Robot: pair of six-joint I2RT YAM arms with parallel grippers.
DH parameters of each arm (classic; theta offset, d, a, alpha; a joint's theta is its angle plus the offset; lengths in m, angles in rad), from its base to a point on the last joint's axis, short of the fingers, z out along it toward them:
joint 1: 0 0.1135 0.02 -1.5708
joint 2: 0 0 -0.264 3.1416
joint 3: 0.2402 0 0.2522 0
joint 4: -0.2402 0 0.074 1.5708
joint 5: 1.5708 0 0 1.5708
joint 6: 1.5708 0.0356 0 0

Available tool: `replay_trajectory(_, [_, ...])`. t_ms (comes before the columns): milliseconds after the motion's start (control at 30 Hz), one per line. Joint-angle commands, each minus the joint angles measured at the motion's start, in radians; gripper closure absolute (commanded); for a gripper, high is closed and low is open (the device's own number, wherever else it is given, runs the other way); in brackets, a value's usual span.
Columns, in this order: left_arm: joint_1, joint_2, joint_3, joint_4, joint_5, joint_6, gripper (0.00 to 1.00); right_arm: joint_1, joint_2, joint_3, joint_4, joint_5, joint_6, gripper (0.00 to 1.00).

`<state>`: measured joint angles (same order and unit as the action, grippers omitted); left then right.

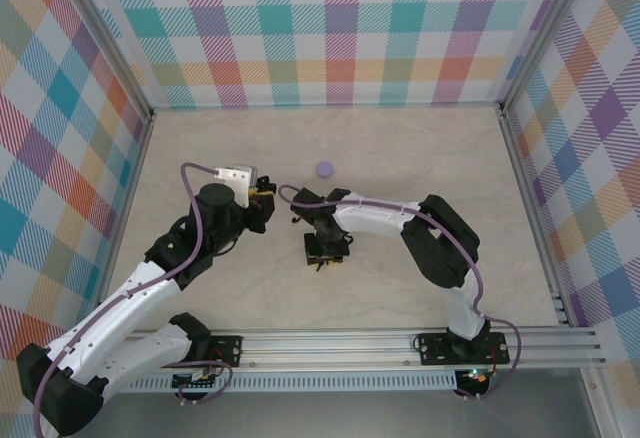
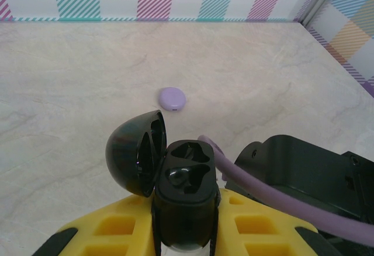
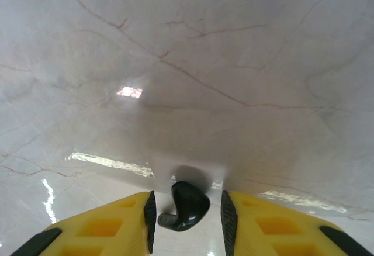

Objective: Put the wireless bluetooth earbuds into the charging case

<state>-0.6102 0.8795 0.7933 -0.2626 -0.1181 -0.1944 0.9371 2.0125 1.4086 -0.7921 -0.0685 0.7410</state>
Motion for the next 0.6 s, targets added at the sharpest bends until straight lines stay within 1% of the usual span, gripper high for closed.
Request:
replay_trajectory(0, [0.006,-0.011,-0.011,0.007,-0.013,-0.004,0.76,0.016,0.027,0.03,-0.026,-0.007,0.009,0.64])
replay_trajectory(333, [0.006,-0.014,-0.011,-0.002,-0.02,-0.003,0.76,0.02,0.067,0.1,-0.092,0.084,-0.039,0.73])
replay_trajectory(467, [0.006,-0.017,-0.012,0.0,-0.022,-0.003,0.76,0.026,0.074,0.119,-0.113,0.108,-0.064,0.73])
replay_trajectory(567, [0.006,-0.016,-0.009,-0.001,-0.022,-0.004,0.76,0.03,0.078,0.124,-0.122,0.114,-0.069,0.71])
